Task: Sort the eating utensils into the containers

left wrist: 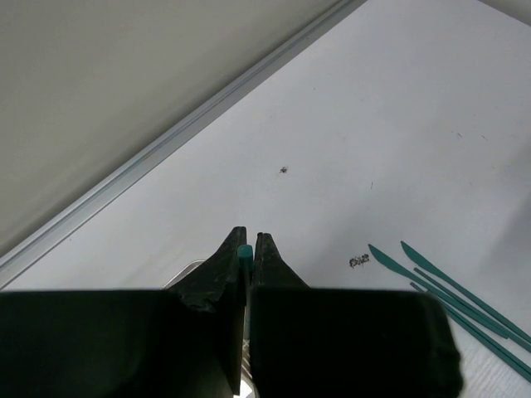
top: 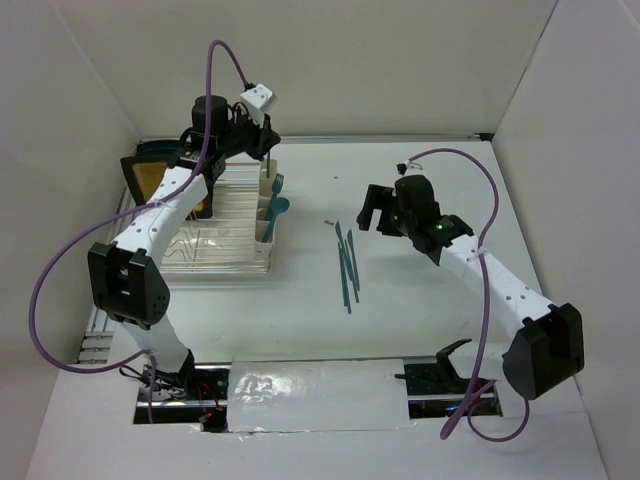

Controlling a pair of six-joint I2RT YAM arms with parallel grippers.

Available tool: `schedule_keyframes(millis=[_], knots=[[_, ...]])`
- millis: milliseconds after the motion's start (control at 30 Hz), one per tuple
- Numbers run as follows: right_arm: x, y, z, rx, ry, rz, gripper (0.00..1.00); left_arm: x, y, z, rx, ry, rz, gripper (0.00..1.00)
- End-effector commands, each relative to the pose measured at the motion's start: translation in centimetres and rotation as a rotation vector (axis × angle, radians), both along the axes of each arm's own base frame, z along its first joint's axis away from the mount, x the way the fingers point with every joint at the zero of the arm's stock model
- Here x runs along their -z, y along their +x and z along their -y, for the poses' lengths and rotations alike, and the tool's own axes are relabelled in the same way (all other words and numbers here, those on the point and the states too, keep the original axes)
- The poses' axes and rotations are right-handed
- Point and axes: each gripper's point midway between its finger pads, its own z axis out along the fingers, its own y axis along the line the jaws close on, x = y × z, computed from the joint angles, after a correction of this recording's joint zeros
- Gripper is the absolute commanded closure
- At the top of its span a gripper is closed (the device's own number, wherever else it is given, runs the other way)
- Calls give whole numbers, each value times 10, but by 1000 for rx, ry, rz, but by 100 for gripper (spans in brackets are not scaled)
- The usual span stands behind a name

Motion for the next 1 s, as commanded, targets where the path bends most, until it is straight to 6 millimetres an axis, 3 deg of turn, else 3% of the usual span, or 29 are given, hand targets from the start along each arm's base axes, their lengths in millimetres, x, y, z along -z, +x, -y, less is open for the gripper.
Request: schedule_keyframes(millis=[0,233,533,633,800,900,933,967], knots=[[-2,9,-5,-3,34,28,0,-15,-10,-1,-4,-31,23,100],[-2,9,-5,-4,34,30,0,-13,-9,-1,-3,-29,46,100],[14,1,-4,-6,34,-1,0,25,23,-8,-63,42,49,100],[16,1,-4,-5,33,-7,0,29,35,-6,-66,51,62,100],[18,1,-4,-5,31,-13,0,47,41,-2,-50,60,8,100],[17,1,-4,-5,32,-11,0,49,43,1,-47,60,-10,96],[17,1,-3,-1,33,-12,0,55,44,3,-48,65,-22,80],[22,-2,-4,-16,29,-23,0,59,43,2,-48,72,-33,73]])
